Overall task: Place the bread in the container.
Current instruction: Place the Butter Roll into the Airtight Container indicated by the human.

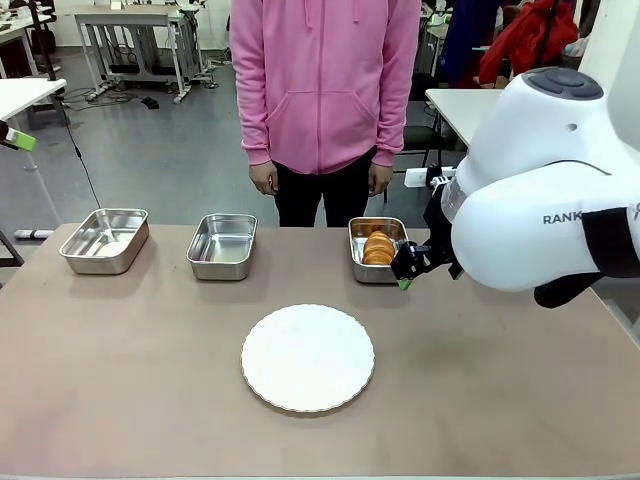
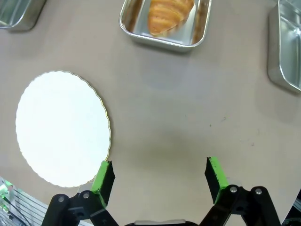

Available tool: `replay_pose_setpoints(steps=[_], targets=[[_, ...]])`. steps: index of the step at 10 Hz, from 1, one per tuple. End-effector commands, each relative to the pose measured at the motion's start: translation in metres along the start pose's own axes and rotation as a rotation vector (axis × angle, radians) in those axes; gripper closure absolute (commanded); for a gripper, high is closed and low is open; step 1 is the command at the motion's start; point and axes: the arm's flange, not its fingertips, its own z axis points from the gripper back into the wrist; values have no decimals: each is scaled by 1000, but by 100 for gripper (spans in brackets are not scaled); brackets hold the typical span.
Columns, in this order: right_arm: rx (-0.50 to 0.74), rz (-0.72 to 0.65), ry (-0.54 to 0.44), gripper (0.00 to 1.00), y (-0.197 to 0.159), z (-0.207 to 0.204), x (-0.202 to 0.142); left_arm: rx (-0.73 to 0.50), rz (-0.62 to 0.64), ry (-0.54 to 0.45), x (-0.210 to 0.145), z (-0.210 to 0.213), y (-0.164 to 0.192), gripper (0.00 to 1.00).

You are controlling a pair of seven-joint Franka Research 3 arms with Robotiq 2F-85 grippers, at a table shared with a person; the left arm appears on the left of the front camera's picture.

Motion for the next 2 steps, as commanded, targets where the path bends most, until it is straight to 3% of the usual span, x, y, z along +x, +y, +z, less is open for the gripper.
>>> replay_pose_setpoints(steps=[1, 2], targets=[[2, -25, -15, 0, 2, 5, 0, 0, 6, -1, 1, 0, -1, 0], [2, -25, -15, 0, 2, 5, 0, 0, 6, -1, 1, 0, -1, 0]])
